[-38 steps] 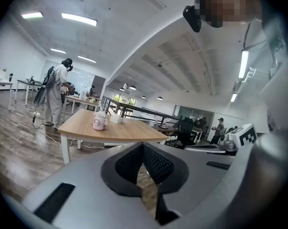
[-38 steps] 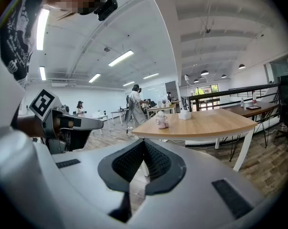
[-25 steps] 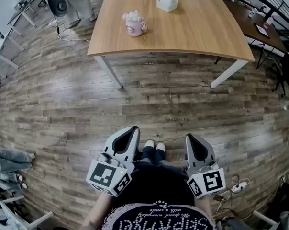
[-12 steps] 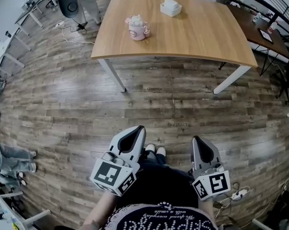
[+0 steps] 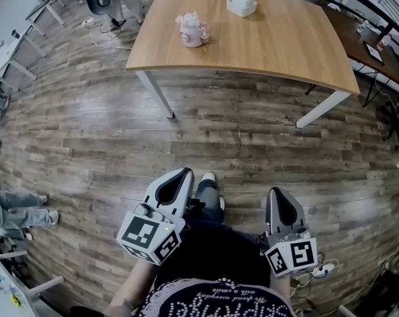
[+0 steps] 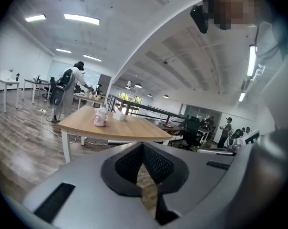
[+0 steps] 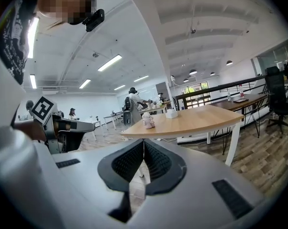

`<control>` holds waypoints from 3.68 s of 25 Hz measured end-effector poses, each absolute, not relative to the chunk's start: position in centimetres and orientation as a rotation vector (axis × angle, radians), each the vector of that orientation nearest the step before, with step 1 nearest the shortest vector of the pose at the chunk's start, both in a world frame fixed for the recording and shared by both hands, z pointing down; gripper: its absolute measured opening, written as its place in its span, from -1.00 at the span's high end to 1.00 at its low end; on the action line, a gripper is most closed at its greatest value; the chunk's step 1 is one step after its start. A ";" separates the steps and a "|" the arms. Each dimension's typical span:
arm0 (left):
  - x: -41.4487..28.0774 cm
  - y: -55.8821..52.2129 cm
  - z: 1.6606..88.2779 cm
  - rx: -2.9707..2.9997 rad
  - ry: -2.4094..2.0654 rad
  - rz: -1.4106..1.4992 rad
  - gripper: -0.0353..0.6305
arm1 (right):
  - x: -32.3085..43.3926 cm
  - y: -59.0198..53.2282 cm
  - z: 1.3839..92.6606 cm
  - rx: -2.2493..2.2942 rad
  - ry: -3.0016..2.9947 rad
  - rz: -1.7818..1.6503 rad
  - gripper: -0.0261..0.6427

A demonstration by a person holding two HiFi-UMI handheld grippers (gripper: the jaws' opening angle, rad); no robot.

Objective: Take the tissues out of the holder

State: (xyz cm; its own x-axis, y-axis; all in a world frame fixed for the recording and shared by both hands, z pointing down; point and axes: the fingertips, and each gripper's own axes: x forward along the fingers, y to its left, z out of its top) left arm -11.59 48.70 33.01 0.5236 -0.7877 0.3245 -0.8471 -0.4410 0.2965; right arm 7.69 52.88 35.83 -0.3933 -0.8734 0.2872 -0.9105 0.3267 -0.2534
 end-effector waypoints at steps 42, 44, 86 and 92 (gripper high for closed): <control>-15.4 26.1 33.1 2.334 -1.332 0.167 0.88 | 6.6 32.7 36.9 1.724 -2.358 0.617 0.89; -14.9 25.9 32.9 2.338 -1.335 0.167 0.88 | 7.0 32.6 37.0 1.728 -2.359 0.622 0.89; -9.6 19.2 30.6 2.329 -1.460 0.156 0.88 | 12.8 22.8 36.4 1.609 -2.485 0.562 0.89; -8.7 18.6 30.7 2.316 -1.491 0.140 0.88 | 13.9 21.8 36.1 1.590 -2.512 0.522 0.89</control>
